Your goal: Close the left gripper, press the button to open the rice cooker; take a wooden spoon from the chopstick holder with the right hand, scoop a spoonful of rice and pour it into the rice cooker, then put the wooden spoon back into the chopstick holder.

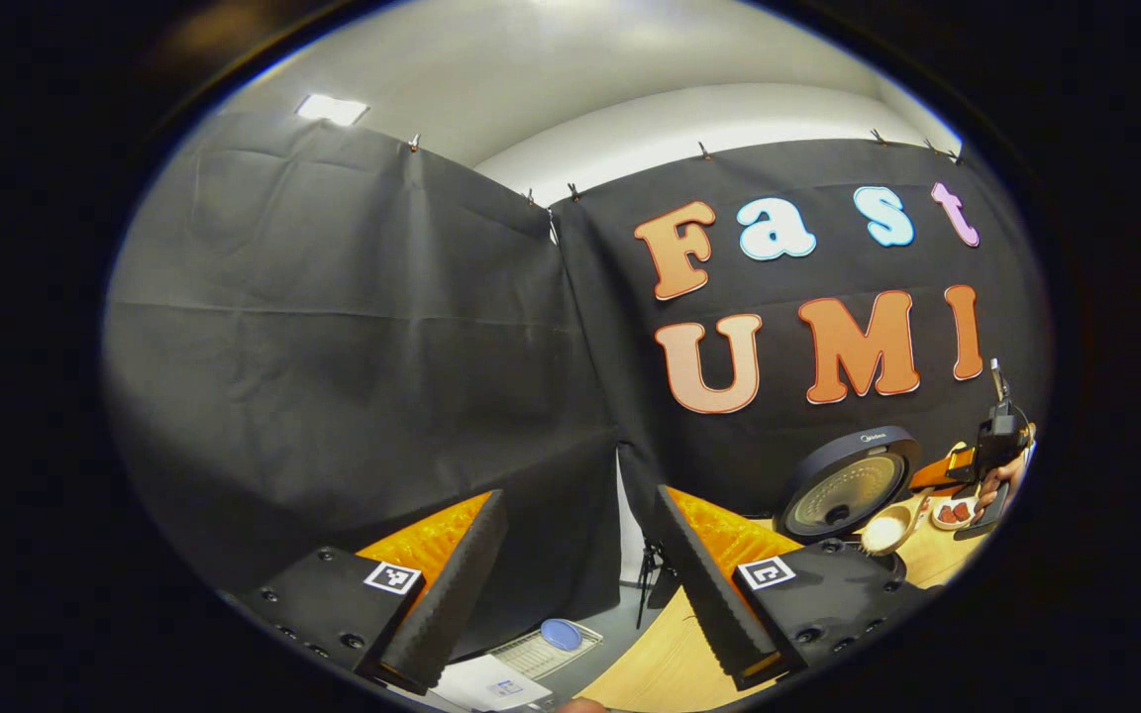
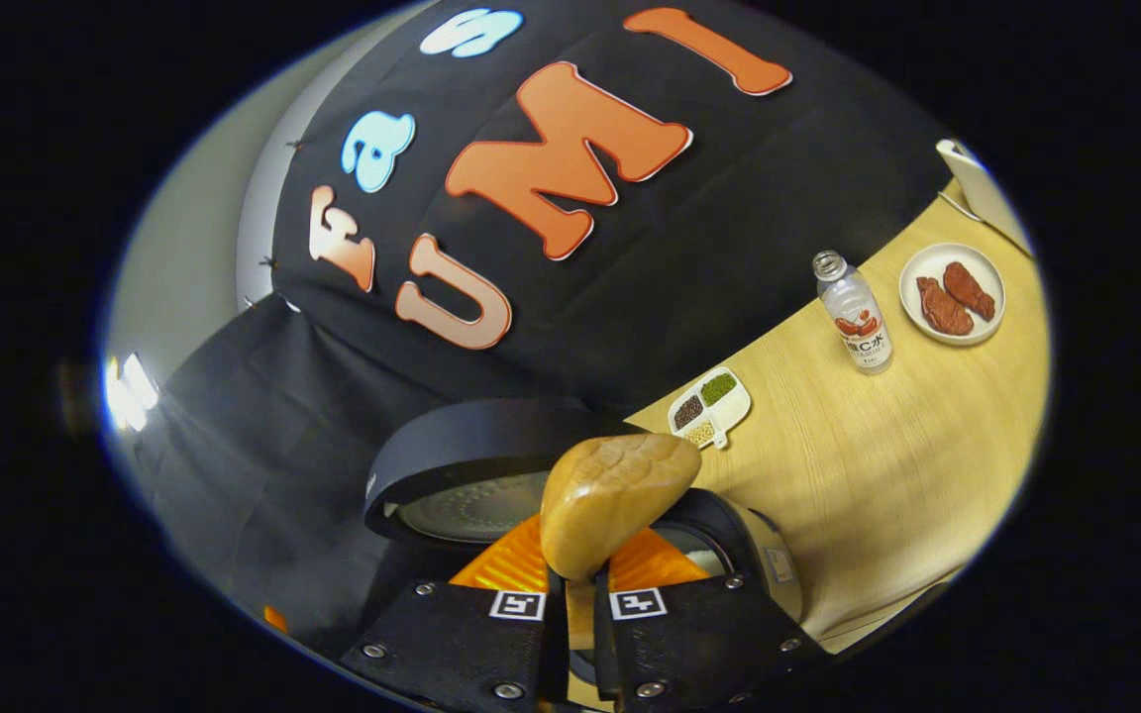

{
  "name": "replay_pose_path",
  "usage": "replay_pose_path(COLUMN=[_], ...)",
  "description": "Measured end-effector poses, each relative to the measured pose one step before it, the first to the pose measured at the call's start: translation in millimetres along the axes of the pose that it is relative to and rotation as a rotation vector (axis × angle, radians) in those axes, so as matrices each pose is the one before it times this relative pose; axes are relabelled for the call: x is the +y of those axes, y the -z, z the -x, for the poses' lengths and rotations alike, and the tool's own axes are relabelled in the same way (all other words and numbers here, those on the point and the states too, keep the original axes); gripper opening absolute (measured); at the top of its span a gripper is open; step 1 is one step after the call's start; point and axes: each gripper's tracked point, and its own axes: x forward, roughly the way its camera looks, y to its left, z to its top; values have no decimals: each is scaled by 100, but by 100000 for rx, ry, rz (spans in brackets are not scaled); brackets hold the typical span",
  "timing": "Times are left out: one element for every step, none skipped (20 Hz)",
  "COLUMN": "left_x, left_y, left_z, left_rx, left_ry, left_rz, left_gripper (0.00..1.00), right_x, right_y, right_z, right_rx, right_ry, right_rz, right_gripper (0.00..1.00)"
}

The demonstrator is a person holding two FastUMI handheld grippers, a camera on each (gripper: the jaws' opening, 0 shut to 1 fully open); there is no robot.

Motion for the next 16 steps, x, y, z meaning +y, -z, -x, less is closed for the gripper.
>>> replay_pose_path(left_x=[61, 154, 198, 187, 262, 316, 180, 281, 209, -40, 52, 133, 31, 104, 4, 26], left_y=[35, 106, -2, -100, -64, 120, 53, 123, 17, 66, -42, -8, -38, 39, 31, -67], left_z=[-14, 71, 57, 17, 51, 9, -67, 9, -80, -25, 65, -38, 6, 50, 31, 46], left_rx=[150, 409, -10, -10, -50, 117, 75, 318, 256, 86, -203, 8, 96, 248, 115, -82], left_ry=[-120, -218, -216, -110, -320, -341, -407, -411, -538, -624, -417, -205, -109, -124, -101, -66], left_rz=[255, 490, 818, 1048, 962, 662, 543, 429, 342, 241, 252, 341, 269, 83, -23, 289], left_gripper=[94, 100, 94, 94, 94, 94, 94, 94, 100, 94, 94, 94, 94, 94, 94, 94], right_x=[174, 424, 166, 122, 27, 269, 213, 305, 204, 256, 33, 211, 245, 392, 316, 272], right_y=[348, 267, 83, 52, -67, -82, -153, 25, -30, -26, -84, -203, -72, -111, -195, -61], right_z=[-107, -36, -230, 17, -146, 100, -52, 182, 32, 29, -125, 169, 8, -5, -223, -40], right_rx=[870, 638, 194, -113, -539, -446, -136, 2, 105, -6, -222, -386, -48, -154, -101, -278], right_ry=[154, 243, 500, 663, 713, 371, 281, -171, -364, -298, -21, -239, -333, -741, -820, -305], right_rz=[3019, 3345, 3465, 4079, 3757, 3686, 2931, 2375, 1992, 1762, 1952, 2025, 2294, 2177, 2418, 1865], right_gripper=[10, 10, 10, 10, 10, 10, 10, 10, 10, 10, 10, 10, 10, 10, 10, 9])
